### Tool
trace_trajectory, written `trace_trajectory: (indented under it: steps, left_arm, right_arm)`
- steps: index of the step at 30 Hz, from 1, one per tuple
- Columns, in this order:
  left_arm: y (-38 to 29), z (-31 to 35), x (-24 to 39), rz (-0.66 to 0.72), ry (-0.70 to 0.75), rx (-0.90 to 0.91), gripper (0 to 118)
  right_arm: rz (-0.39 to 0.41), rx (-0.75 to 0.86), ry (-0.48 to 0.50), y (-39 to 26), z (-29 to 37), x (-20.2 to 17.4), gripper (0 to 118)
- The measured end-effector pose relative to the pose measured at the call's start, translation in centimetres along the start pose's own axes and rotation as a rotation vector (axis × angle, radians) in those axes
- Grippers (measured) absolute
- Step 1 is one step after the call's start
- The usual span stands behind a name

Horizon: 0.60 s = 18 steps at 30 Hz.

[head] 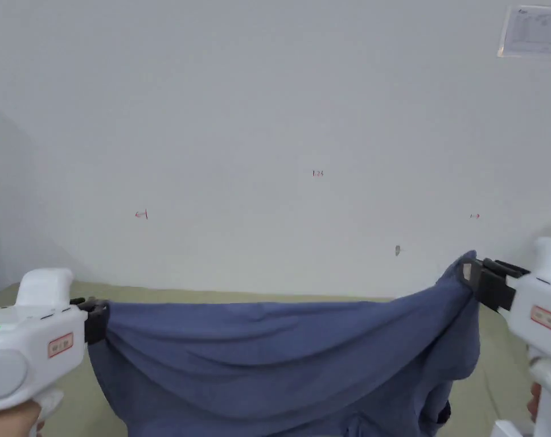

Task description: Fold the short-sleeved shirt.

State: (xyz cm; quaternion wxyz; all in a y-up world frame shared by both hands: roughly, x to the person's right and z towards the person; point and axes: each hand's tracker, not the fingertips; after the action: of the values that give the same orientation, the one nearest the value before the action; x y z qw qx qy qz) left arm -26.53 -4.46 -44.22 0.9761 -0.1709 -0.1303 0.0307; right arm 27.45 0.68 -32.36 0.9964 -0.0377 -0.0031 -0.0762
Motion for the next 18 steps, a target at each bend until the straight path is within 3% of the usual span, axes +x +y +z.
trace_trajectory:
  steps: [5,9,14,16,17,18]
  left_arm:
    - [-8.1,5.7,-0.4,-0.050,-0.013,-0.144,2]
    - [-17.2,8.4,-2.1,-0.013,0.018,-0.324,2]
    - [-26.1,9.9,-3.7,0.060,0.051,-0.539,2]
    - [-28.0,9.8,-3.8,0.069,0.059,-0.586,3]
    - [-28.4,9.6,-3.8,0.055,0.077,-0.588,13]
    - [-28.7,9.4,-3.8,0.045,0.084,-0.598,13]
  right_arm:
    - [-0.074,-0.124,0.027,-9.0,9.2,0.2,7]
    - [-0.081,-0.363,-0.007,-18.6,14.6,0.1,7]
    - [-0.067,-0.721,-0.098,-28.6,16.5,-0.1,7]
    - [-0.106,-0.771,-0.124,-30.3,16.3,0.3,8]
    - [-0.123,-0.797,-0.128,-30.7,16.2,0.4,15]
    - [-0.142,-0.815,-0.138,-30.7,16.0,0.6,15]
